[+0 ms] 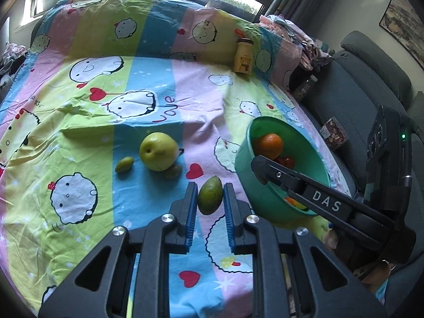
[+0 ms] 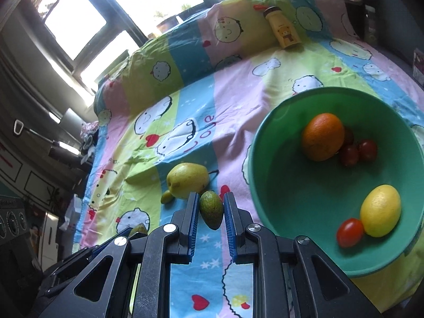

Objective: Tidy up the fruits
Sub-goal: 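Carry both held olives over the green basin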

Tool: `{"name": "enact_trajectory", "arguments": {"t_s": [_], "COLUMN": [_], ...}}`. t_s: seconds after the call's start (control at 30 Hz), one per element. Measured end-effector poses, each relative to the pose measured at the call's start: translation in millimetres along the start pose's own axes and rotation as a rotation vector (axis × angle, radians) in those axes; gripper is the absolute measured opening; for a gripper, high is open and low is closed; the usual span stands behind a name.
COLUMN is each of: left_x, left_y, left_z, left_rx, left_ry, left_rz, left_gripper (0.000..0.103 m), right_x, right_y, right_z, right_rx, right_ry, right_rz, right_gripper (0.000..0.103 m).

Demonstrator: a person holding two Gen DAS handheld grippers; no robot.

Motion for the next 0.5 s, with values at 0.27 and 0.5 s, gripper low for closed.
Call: {"name": "enact_trajectory", "arguments": {"t_s": [0.27, 0.5], "left_x": [41.5, 65.1], "left_y": [-22.2, -54.1], "left_z": [-20.2, -25.6], "left_rx": [0.0, -0.049], "left_ry": [-0.071, -0.098], "left_rz": [0.109, 0.169], "left_gripper": [0.019, 0.019], "right_x": [42.7, 82.1], "right_y": [22.7, 34.8], "right_z": [-8.9, -10.7], "right_rx": [0.064, 0.093], "right_ry": [-0.12, -0.23], "right_rz": [0.013, 0.043], "right_gripper": [0.021, 0.021]}}
Point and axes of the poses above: each gripper's, at about its wrist camera, not at the fingertips, and y roughly against the way its jaws point, x to its right, z to its underside, the point moved 1 cm from there along -y, roughly the way its jaws point, and after that the axes turned 7 degrees about z, right-handed, at the moved point
